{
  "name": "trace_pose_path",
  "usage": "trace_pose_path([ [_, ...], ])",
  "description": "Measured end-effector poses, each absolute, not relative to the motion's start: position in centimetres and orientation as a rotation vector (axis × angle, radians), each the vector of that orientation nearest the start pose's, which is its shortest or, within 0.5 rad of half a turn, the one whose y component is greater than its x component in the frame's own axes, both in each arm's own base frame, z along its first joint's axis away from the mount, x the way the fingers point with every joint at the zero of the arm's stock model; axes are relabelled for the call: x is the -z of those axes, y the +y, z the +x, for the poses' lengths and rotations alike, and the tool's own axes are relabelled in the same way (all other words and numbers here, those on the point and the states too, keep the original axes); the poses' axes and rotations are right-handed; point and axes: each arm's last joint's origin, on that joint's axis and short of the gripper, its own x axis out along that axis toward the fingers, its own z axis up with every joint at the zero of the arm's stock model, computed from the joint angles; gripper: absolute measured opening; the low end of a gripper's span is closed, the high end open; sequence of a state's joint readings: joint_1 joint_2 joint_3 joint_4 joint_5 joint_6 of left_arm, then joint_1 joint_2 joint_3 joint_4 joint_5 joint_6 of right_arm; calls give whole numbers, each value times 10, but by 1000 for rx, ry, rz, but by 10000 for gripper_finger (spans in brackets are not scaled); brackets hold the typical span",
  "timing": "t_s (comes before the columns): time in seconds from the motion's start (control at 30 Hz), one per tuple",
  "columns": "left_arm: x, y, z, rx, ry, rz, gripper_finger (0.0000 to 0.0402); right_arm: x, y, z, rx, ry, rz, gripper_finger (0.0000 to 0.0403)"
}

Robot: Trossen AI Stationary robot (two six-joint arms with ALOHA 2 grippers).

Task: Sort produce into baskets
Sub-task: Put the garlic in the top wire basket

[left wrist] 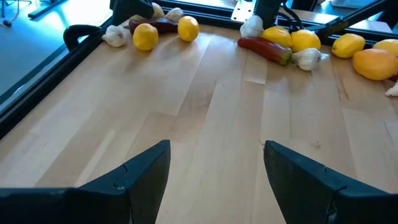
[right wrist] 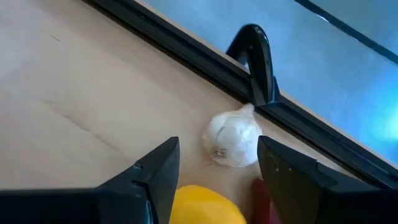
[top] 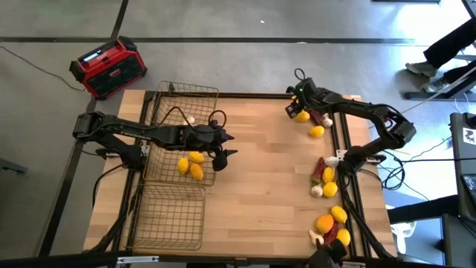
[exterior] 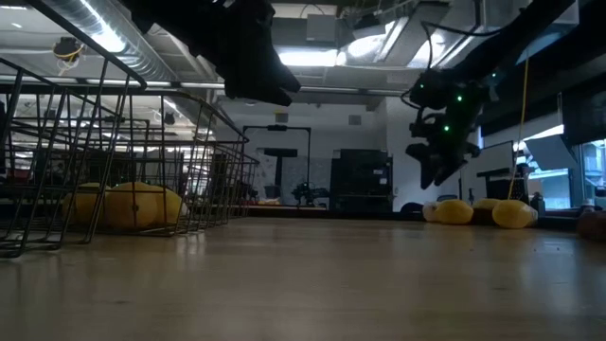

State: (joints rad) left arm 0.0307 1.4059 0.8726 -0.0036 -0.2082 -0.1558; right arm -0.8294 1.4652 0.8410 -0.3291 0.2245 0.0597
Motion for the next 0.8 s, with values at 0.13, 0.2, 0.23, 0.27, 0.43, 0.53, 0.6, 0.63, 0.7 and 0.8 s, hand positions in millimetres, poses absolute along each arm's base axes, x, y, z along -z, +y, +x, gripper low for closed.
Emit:
trace_pose_path([
  [0.13,-242,15,300,-275,517,-104,255,-182,-222,182,1019,948,371,211],
  [0.2,-242,15,300,-274,518,-103,255,-176,-227,180,1032,957,383,211],
  [0.23,-242,15,300,-275,521,-103,255,-173,-229,179,1036,964,389,211],
  [0.27,-241,15,300,-275,524,-103,255,-170,-231,179,1036,972,396,211],
  [0.43,-241,15,300,-275,525,-102,255,-157,-237,179,1026,999,418,211],
  [0.53,-241,15,300,-275,524,-102,255,-154,-239,180,1023,995,415,211],
  [0.6,-241,15,300,-275,524,-102,255,-152,-240,181,1017,991,414,211],
  [0.63,-241,15,300,-275,524,-102,255,-151,-240,182,1015,990,412,211],
  [0.7,-241,15,300,-275,524,-102,255,-151,-240,182,1009,992,403,211],
  [0.8,-241,15,300,-275,524,-102,255,-151,-240,182,999,1001,388,211],
])
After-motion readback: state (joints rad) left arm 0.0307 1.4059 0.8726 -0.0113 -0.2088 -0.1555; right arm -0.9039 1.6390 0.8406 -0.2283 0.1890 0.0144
